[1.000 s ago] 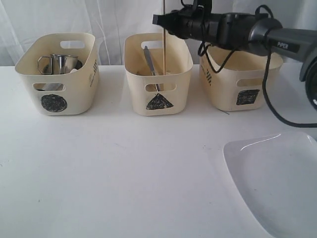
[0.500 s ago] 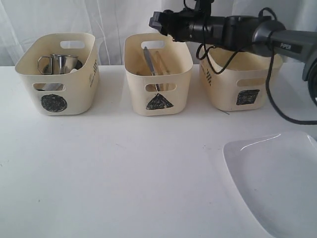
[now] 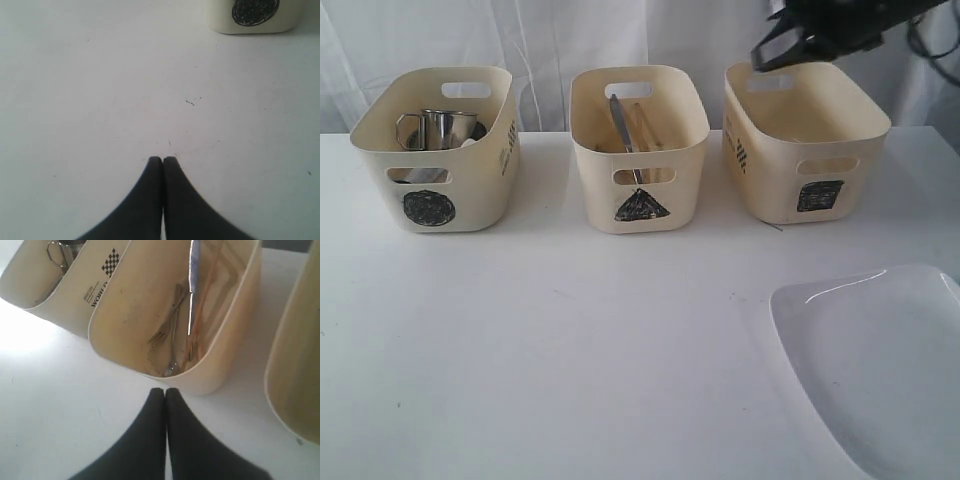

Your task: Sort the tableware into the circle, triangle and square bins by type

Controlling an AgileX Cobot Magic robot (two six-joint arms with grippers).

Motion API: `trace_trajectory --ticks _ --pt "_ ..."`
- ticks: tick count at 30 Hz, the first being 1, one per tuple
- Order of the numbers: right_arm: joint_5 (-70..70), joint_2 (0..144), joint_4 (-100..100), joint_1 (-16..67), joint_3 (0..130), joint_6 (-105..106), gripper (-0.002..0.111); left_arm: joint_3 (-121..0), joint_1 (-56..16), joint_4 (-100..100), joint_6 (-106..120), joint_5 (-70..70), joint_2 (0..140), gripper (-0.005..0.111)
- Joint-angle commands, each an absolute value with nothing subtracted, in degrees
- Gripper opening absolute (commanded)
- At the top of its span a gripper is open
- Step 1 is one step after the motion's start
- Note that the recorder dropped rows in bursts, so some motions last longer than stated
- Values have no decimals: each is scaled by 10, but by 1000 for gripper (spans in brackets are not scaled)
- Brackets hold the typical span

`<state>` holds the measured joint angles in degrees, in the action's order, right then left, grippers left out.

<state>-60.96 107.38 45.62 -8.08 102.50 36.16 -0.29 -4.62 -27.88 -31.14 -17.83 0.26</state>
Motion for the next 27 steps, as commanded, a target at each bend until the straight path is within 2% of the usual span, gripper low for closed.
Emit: trace_trajectory --ticks 1,8,15,17,18,20,24,27 --pt "-630 964 427 -151 940 358 0 0 -45 -279 -312 -180 0 0" --pt "-550 887 326 -278 737 310 0 0 -45 -279 -312 -180 0 0" --pt "-494 913 300 -291 602 386 2 0 -45 -279 -312 -180 0 0" --pt "-493 924 303 -290 589 427 9 0 -45 -279 -312 -180 0 0" --pt "-495 936 307 -290 586 440 19 0 -45 -279 -312 -180 0 0" --pt "-495 946 323 -290 586 440 29 0 -45 -279 -312 -180 0 0" --pt "-484 955 329 -290 586 477 45 0 -45 -279 -312 -180 0 0" --pt "-425 969 329 -290 586 544 60 0 -45 -279 -312 -180 0 0"
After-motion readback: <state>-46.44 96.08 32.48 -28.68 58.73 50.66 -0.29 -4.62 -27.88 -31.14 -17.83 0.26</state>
